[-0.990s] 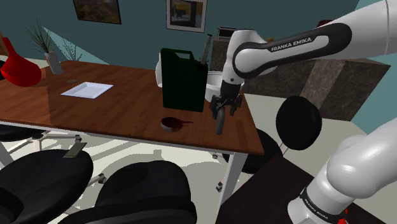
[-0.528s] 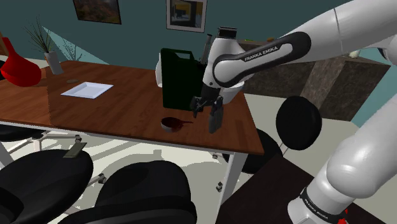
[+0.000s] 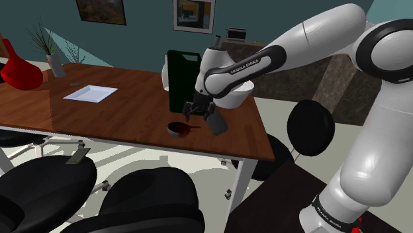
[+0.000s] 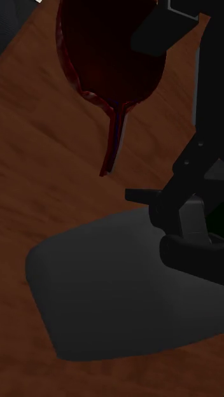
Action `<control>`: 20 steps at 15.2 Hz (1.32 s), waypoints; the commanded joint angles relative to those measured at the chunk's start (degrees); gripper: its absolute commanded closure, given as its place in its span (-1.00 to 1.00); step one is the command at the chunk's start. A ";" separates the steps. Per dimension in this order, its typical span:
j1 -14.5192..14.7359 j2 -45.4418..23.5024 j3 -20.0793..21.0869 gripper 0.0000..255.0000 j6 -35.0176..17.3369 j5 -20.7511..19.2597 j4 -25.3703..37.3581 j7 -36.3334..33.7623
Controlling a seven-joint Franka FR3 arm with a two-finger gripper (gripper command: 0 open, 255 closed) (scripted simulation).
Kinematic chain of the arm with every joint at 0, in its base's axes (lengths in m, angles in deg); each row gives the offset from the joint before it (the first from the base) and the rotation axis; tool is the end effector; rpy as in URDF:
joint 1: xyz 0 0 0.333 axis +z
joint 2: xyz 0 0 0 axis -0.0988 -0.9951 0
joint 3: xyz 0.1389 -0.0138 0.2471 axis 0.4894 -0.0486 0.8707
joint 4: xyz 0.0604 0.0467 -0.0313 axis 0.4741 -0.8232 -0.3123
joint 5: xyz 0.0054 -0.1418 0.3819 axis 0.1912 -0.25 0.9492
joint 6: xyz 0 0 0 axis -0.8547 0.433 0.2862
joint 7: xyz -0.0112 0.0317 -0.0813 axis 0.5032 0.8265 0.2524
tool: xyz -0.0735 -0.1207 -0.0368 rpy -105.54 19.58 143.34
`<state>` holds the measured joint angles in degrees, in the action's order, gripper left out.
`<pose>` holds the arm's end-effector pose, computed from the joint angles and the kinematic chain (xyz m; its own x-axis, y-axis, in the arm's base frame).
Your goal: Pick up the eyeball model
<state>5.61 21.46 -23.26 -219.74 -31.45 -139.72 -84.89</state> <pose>0.5810 0.1674 0.3077 0.9456 -0.2946 0.1383 -0.2763 -0.9512 -0.1370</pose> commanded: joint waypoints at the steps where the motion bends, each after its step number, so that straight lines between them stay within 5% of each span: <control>1: 0.23 -1.50 -0.09 -1.00 -1.53 -0.70 0.09 -0.69; 8: 0.49 -3.95 -0.36 -1.00 -5.42 -1.69 -1.43 -1.25; 9: 0.45 -3.98 -0.38 1.00 -5.44 -1.67 -1.43 -1.17; 20: 0.39 -3.04 -0.25 1.00 -4.03 -1.31 -0.93 -1.03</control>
<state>6.02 18.01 -23.58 -224.37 -32.93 -140.85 -85.98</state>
